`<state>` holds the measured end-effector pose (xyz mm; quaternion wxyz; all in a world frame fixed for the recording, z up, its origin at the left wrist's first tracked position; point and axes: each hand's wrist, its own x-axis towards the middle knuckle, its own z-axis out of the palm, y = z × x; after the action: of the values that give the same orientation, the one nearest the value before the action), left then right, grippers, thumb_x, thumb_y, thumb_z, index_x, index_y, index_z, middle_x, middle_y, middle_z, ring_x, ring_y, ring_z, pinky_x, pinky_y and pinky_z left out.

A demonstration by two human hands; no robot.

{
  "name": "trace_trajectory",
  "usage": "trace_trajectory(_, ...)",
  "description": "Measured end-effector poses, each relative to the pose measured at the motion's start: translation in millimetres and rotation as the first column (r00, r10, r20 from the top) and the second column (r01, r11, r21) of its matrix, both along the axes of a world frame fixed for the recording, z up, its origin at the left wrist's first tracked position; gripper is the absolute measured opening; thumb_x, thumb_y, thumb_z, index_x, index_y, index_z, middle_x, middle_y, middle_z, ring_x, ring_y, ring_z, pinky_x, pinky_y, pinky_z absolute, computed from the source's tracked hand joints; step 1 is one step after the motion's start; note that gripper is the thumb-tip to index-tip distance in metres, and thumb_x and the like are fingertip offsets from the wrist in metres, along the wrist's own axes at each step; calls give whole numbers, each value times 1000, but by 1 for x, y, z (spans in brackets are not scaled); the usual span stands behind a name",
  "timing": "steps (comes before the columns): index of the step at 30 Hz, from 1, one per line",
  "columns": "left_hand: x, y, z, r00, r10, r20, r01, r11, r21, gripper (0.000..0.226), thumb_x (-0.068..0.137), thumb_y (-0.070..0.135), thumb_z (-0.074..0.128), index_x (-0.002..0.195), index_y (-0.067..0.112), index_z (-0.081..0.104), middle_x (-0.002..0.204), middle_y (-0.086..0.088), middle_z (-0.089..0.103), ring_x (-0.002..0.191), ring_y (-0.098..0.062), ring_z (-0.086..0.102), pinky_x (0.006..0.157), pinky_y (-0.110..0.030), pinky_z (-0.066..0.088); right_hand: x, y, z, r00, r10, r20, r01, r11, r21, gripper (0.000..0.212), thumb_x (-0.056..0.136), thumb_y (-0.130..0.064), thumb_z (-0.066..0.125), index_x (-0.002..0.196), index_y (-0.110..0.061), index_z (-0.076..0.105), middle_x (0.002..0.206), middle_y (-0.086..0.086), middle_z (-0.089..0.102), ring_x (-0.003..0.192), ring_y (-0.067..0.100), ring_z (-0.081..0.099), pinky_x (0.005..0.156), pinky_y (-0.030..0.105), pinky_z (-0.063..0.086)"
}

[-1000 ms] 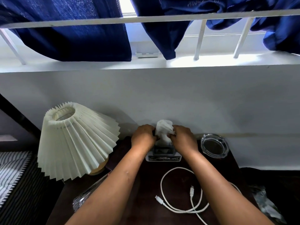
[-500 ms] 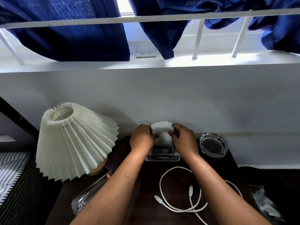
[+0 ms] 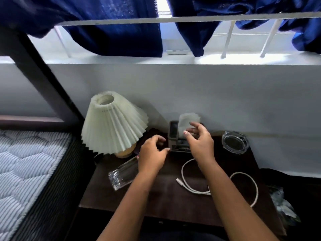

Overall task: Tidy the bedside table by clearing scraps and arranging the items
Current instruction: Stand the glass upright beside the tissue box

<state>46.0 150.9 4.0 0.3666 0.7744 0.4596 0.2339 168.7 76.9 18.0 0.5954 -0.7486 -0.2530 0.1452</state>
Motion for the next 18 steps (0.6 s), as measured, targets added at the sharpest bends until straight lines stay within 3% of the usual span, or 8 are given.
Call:
trace_trajectory(3, -51, -22, -11, 987, 151, -49, -151, 988, 13, 27, 69, 23, 74, 94, 28, 64, 98, 4, 68, 97, -21, 61, 84, -36, 49, -51, -4, -12, 991, 107, -86, -107, 994, 4, 30, 82, -8, 64, 111, -15, 61, 91, 3, 66, 83, 12, 60, 77, 23, 46)
trace_trajectory(9, -111, -32, -21, 927, 326, -183, -314, 945, 92, 44, 73, 26, 71, 114, 27, 56, 122, 4, 58, 120, -21, 45, 92, -41, 42, -103, -10, -40, 917, 391, -78, -397, 880, -261, 34, 81, -13, 66, 114, -16, 60, 99, -1, 64, 90, 11, 55, 71, 19, 37)
trace_trajectory(14, -123, -10, -39, 907, 258, -332, -238, 966, 100, 75, 71, 35, 73, 136, 25, 37, 142, -2, 37, 134, -24, 29, 100, -45, 39, -102, 5, -52, 866, 497, -60, -475, 776, -415, 50, 84, -19, 63, 132, -17, 48, 128, 6, 56, 105, 12, 51, 73, 8, 27)
trace_trajectory(18, -124, 6, -53, 895, 143, -423, -146, 989, 27, 88, 66, 37, 77, 139, 24, 30, 143, -2, 34, 135, -25, 29, 100, -45, 40, -98, 17, -63, 865, 473, -165, -495, 752, -435, 58, 86, -20, 60, 140, -15, 38, 141, 8, 45, 128, 20, 45, 94, 17, 31)
